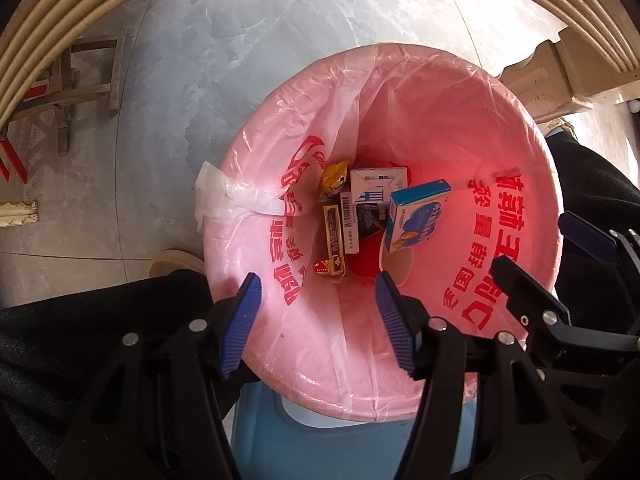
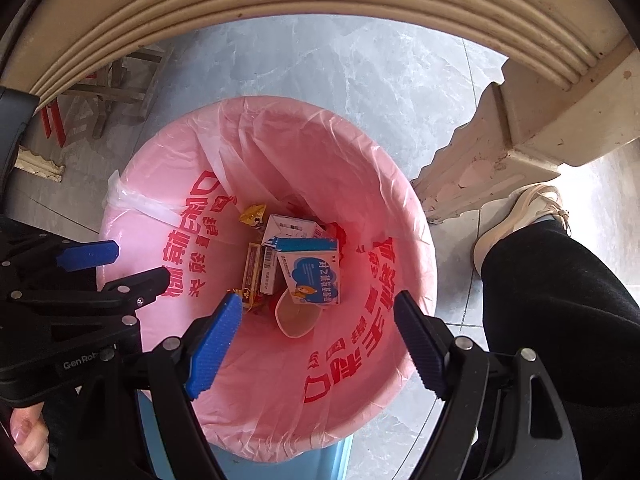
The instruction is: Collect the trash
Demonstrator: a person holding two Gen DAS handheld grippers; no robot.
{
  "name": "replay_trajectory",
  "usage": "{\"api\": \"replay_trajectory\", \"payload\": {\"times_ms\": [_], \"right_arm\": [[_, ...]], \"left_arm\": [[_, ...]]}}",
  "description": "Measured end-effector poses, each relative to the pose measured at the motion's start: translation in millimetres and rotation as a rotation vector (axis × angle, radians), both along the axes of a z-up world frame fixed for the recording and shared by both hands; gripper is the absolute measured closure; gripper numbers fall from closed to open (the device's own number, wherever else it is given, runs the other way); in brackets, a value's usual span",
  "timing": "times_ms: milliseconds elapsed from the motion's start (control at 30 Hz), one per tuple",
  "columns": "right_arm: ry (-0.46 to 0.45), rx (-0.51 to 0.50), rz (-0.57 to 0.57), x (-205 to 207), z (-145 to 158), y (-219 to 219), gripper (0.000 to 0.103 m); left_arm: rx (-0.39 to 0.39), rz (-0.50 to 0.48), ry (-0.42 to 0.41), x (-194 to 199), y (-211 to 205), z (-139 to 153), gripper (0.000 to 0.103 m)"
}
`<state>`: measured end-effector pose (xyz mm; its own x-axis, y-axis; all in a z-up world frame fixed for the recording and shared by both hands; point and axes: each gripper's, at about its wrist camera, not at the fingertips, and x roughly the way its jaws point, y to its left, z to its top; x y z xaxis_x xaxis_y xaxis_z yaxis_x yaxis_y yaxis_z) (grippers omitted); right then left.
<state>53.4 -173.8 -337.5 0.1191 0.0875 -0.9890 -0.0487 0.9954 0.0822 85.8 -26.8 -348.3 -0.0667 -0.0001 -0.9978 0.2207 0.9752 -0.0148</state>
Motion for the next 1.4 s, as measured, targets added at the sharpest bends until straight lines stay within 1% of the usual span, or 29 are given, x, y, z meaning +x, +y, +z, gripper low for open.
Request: {"api": "replay_trajectory", "payload": {"times_ms": [100,233,400,533,600,700,767,900,967,1067,1133,1200,1267,1400], "right_arm": [[-0.011,-0.022,-0.011,-5,10,1,0.026],[-0.037,-0.029,-0.035,-16,28,-2,0.026],[-0.117,-0.07,-0.067,-33,64,-5,0.026],[-0.222,-0.064,-0.11,-47,103,-11,0.026],[-0.288,-0.081,-0.118,-54,127,-13,0.026],[-0.4,-0.125,-0.132,-64,167,-14,0.022],[-0.481,-0.14,-0.146,-71,196,-16,0.02],[-0.634,-0.173,-0.17,-89,251,-19,0.014],[-0.707,-0.199,-0.183,-99,277,-19,0.011],[-0.807,-0.223,-0.202,-117,312,-16,0.007],[-0.849,-0.234,-0.212,-124,331,-16,0.007],[-0.877,-0.232,-0.223,-134,349,-16,0.007],[-0.903,-0.224,-0.231,-142,363,-15,0.007],[-0.962,-0.215,-0.24,-161,383,-12,0.007]], "left_arm": [[0.023,-0.011,-0.037,-5,-3,10,0.045],[0.028,-0.01,-0.076,-14,-5,27,0.045],[0.053,-0.019,-0.163,-26,-12,59,0.045],[0.03,0.006,-0.259,-35,-13,98,0.045],[0.016,0.011,-0.314,-38,-14,121,0.045],[-0.011,0.022,-0.411,-45,-15,158,0.044],[-0.031,0.034,-0.475,-50,-15,185,0.04],[-0.054,0.046,-0.632,-65,-15,241,0.037],[-0.048,0.055,-0.702,-73,-15,267,0.031],[-0.073,0.067,-0.791,-87,-14,304,0.03],[-0.088,0.078,-0.837,-97,-11,324,0.028],[-0.084,0.094,-0.88,-106,-10,340,0.025],[-0.07,0.115,-0.918,-112,-7,353,0.017],[-0.091,0.132,-0.981,-126,-3,376,0.017]]}}
